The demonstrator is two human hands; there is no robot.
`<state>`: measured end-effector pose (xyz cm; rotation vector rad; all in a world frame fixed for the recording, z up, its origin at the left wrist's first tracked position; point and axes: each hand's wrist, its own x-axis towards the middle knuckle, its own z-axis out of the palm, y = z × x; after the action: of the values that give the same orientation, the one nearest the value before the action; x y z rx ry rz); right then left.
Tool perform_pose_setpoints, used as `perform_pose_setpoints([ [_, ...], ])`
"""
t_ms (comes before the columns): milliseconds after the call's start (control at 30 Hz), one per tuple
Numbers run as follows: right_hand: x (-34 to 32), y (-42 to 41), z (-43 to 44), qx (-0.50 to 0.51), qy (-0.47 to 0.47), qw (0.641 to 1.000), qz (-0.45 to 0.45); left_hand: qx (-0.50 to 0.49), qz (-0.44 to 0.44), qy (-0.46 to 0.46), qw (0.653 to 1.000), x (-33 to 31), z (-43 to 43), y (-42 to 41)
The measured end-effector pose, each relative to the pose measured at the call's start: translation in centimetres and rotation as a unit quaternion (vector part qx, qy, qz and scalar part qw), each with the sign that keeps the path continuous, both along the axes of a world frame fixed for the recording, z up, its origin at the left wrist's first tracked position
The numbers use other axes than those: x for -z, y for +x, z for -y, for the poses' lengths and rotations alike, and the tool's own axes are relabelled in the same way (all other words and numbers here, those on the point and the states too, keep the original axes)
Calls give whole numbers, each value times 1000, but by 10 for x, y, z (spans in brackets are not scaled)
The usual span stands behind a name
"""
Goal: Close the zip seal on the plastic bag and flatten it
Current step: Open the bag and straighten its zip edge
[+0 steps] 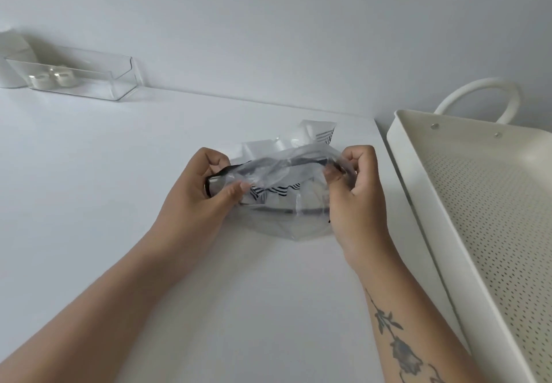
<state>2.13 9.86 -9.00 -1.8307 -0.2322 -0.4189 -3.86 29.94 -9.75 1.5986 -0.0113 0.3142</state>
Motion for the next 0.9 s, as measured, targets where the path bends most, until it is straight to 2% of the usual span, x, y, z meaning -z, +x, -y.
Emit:
perform_pose_setpoints([
  [267,-2,-2,-2,61,12,998,25,-167,11,103,980,-4,12,1],
  [367,-3,-2,-2,51,24,998,-7,-211,4,121,970,-6,17,1],
  [533,-2,-4,-5,8,10,999,-46,-213,-16,122,969,-8,17,2],
  [633,-4,-5,-6,-20,24,997,-77,-190,-19,73,979,-11,16,3],
  [733,-8,-8,-11,-89,56,988,-109,-167,-35,22,985,-14,14,4],
  [900,-12,-14,-22,-117,91,987,-55,-153,-23,-7,988,-13,7,8],
])
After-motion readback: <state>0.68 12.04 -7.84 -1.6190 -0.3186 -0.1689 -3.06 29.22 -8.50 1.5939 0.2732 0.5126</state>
